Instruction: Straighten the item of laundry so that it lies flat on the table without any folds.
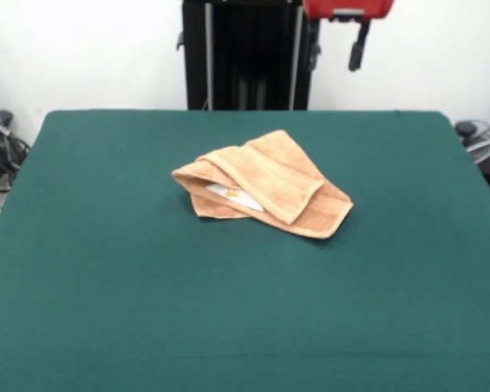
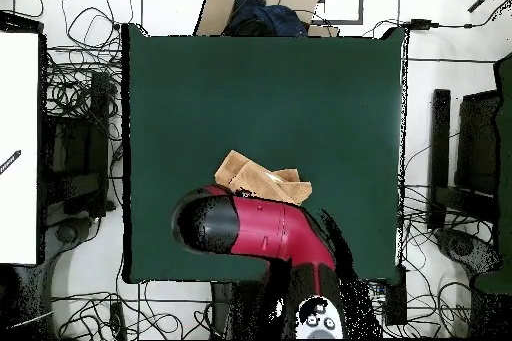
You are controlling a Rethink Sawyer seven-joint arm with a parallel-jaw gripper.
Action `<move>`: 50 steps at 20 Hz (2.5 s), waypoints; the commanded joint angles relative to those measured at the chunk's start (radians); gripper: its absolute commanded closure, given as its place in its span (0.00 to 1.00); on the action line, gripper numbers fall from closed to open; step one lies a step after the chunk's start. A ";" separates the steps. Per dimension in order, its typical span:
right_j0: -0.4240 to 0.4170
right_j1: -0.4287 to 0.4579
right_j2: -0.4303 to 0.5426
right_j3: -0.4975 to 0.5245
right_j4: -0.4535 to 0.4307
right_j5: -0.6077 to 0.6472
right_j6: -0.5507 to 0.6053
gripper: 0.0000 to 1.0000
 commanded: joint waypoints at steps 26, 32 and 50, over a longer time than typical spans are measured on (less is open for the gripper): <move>-0.083 0.228 0.174 -0.091 -0.045 -0.046 0.019 0.00; -0.088 0.248 0.176 -0.145 -0.052 0.027 -0.015 0.00; -0.115 0.276 0.195 -0.245 -0.072 0.128 -0.063 0.00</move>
